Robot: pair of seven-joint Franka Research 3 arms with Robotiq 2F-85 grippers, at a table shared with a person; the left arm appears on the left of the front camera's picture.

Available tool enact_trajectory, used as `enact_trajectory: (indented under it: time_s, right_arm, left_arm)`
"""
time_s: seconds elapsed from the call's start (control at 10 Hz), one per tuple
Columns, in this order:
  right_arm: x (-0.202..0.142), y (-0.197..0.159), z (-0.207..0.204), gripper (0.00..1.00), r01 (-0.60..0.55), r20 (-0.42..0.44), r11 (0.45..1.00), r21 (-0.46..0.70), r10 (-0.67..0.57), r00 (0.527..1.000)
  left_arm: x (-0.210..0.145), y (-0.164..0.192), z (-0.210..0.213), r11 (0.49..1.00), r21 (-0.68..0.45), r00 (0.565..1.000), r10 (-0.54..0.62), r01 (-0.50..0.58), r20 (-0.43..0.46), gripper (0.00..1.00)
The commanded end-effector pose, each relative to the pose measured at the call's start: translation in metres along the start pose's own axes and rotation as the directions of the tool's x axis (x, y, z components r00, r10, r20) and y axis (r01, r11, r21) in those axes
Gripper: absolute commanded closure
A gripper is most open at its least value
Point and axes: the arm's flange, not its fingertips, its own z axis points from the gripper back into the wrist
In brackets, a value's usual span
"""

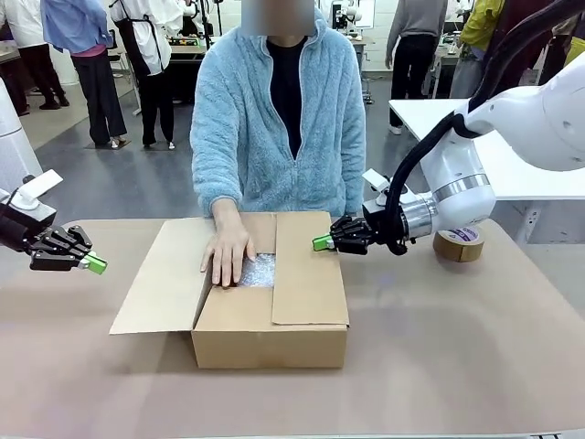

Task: Wrap the clocks to prevent damage.
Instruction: Push the right (or left) flap of the Package Box to close it.

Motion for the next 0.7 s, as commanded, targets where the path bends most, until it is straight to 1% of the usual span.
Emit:
enact_trajectory:
  time_s: [0.0,0.1,0.6]
  right_arm:
    - [-0.021,-0.009,0.017,0.99,0.024,-0.038,0.999,0.040,-0.022,0.999]
    - [0.000,0.000,0.000,0.99,0.000,0.000,1.000,0.000,0.000,1.000]
    - [0.000,0.000,0.000,0.99,0.000,0.000,1.000,0.000,0.000,1.000]
  left_arm:
    - [0.001,0.000,0.001,1.000,-0.002,1.000,-0.001,0.001,0.003,1.00]
    - [0.001,0.000,0.001,1.000,-0.002,1.000,-0.001,0.001,0.003,1.00]
    - [0.001,0.000,0.001,1.000,-0.002,1.000,-0.001,0.001,0.003,1.00]
